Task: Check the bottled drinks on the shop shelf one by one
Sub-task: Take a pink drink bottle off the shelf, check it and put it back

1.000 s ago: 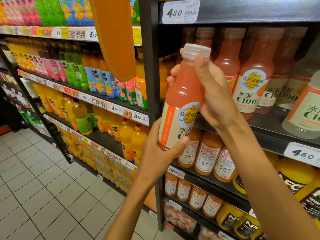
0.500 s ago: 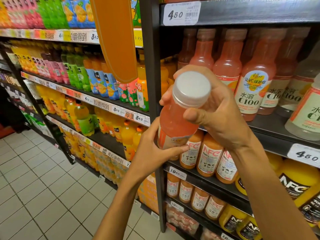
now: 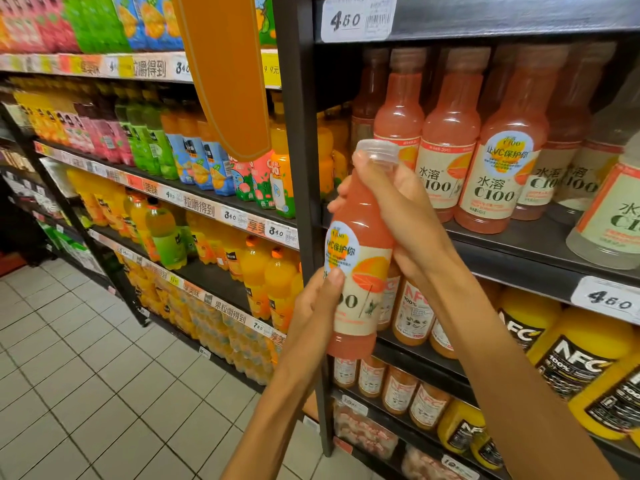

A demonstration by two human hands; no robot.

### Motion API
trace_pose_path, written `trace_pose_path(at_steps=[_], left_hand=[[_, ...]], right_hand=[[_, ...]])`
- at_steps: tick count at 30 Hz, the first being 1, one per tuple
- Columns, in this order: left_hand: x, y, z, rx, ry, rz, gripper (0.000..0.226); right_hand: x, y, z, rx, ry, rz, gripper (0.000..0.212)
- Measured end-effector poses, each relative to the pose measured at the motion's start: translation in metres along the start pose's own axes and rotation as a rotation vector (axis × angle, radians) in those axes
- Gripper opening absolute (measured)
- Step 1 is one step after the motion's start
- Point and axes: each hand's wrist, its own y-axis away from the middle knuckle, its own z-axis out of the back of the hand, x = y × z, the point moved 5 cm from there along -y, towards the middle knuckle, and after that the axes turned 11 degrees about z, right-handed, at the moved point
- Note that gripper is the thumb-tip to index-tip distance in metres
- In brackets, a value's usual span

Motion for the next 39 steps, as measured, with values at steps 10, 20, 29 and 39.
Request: trace_pose_path(at_steps=[10,20,29,39], left_hand=[[0.007,-0.002,-0.002,0.145,0.139,0.127,0.050],[0.000,-0.005,-0.005,0.215,0.268,0.096,0.064],[-0.002,-0.014,0.002,0.051,-0.074,0.015,0.055],[-0.014,-0.024,-0.021,0.487,0.261,0.174,0.070]], right_hand=[[-0.007,0.004,-0.003,0.067,-0.167,-0.144,0.041],[-0.004,-0.005,-0.001,0.081,-0.107,-0.113,0.032],[0.003,-0.008,-0.001,-0.054,0.128,-0.028,0.031],[0.001,-0.018,-0.001,0.097,-0.237,0.000,0.033]])
